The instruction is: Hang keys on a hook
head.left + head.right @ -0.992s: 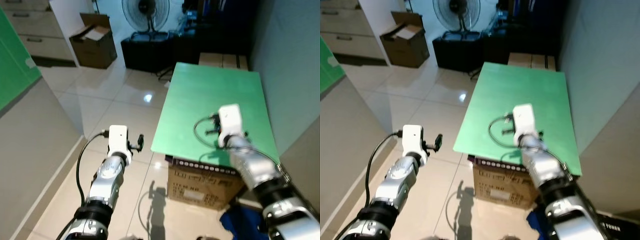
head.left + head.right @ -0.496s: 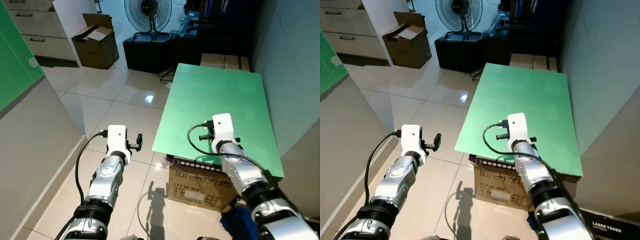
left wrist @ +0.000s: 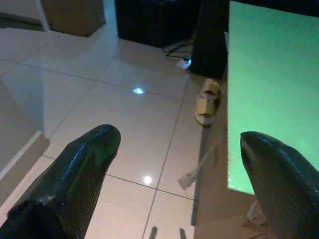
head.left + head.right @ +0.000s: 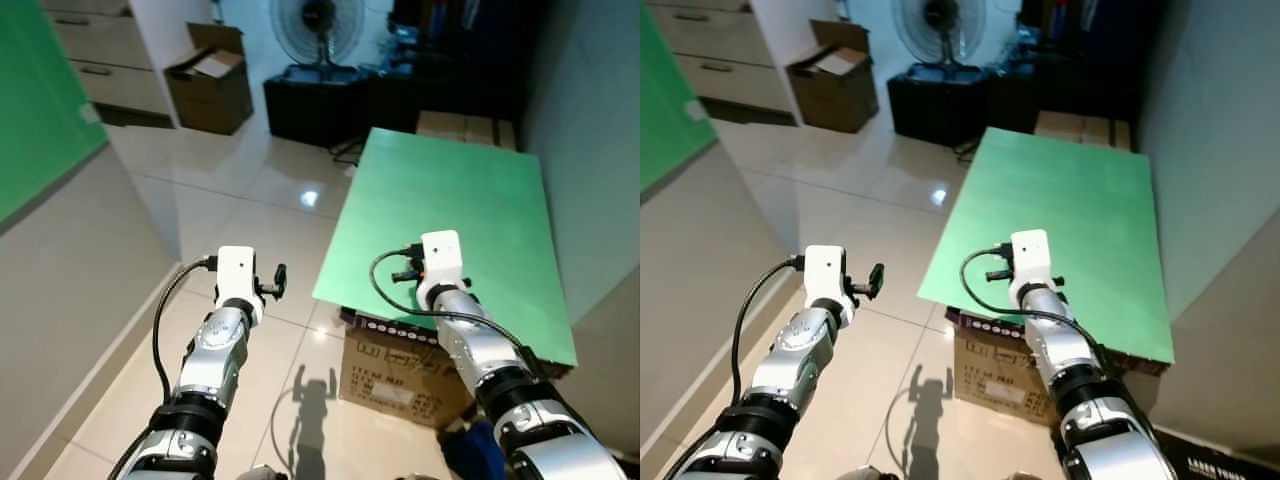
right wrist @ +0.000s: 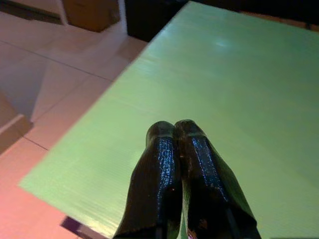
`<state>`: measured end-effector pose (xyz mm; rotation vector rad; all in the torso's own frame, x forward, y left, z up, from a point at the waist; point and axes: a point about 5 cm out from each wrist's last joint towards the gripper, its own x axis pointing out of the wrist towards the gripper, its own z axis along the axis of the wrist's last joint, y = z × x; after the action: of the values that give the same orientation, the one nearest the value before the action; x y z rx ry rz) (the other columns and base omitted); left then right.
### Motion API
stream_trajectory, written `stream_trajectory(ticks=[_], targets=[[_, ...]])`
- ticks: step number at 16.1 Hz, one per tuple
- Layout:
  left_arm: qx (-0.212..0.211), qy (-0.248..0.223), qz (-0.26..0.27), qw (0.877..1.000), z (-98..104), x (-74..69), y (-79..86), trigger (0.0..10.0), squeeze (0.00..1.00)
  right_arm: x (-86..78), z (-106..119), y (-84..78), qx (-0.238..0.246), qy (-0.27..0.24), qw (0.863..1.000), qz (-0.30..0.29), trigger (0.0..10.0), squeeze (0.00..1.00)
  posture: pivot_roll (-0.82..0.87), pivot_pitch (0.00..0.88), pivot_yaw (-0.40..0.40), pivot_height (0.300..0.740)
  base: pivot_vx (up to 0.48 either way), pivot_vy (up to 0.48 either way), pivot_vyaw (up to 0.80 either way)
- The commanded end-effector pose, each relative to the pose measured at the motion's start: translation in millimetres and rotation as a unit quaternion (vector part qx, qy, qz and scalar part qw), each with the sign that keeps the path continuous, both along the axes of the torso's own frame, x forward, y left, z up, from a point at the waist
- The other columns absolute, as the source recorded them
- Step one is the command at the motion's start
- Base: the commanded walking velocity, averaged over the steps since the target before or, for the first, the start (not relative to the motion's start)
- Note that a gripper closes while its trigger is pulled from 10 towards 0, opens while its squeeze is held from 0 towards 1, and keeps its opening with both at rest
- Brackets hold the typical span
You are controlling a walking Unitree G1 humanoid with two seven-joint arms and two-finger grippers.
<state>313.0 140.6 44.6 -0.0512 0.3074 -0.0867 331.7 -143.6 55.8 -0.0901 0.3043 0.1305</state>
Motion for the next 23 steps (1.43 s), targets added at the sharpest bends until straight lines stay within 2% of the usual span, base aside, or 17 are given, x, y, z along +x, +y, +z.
stream_trajectory(ticks=[1,5,9,10,13,16,23], targets=[[0.002,0.009,0.011,1.0,-3.9,-2.1,3.4,10.0,0.0,2.7,2.6,-2.1,0.004,-0.006,1.0,-0.003,10.0,0.0,-0.13,0.0,0.07,0.74,0.0,0.0,0.52],[0.01,0.011,0.023,1.0,-4.8,-3.2,6.2,10.0,0.0,1.7,-0.5,2.4,0.011,-0.003,1.0,0.016,10.0,0.0,-0.11,0.0,0.06,0.74,0.0,0.0,0.5],[0.07,0.018,0.027,0.997,-8.6,-3.0,9.9,10.0,0.0,1.2,-2.2,5.7,0.019,-0.003,0.999,0.026,10.0,0.0,-0.1,0.0,0.059,0.74,0.0,0.0,0.47],[0.045,0.012,0.032,0.998,-7.7,-4.1,12.3,10.0,0.0,0.3,-3.5,5.9,0.021,-0.002,0.999,0.028,10.0,0.0,-0.1,0.0,0.058,0.74,0.0,0.0,0.46],[0.007,-0.006,0.024,1.0,-4.1,-6.9,16.1,10.0,0.0,-4.9,-8.1,4.3,0.017,-0.006,0.999,0.035,10.0,0.0,-0.09,0.0,0.053,0.74,0.0,0.0,0.46],[0.004,-0.007,0.045,0.999,-3.5,-4.7,23.3,10.0,0.0,-6.5,-9.8,1.5,0.02,-0.006,0.999,0.036,10.0,0.0,-0.09,0.0,0.046,0.74,0.0,0.0,0.45],[0.019,-0.001,0.041,0.999,-6.4,-7.0,18.5,10.0,0.0,-5.3,-9.8,6.1,0.024,-0.012,0.998,0.049,10.0,0.0,-0.08,0.0,0.045,0.74,0.0,0.0,0.44]])
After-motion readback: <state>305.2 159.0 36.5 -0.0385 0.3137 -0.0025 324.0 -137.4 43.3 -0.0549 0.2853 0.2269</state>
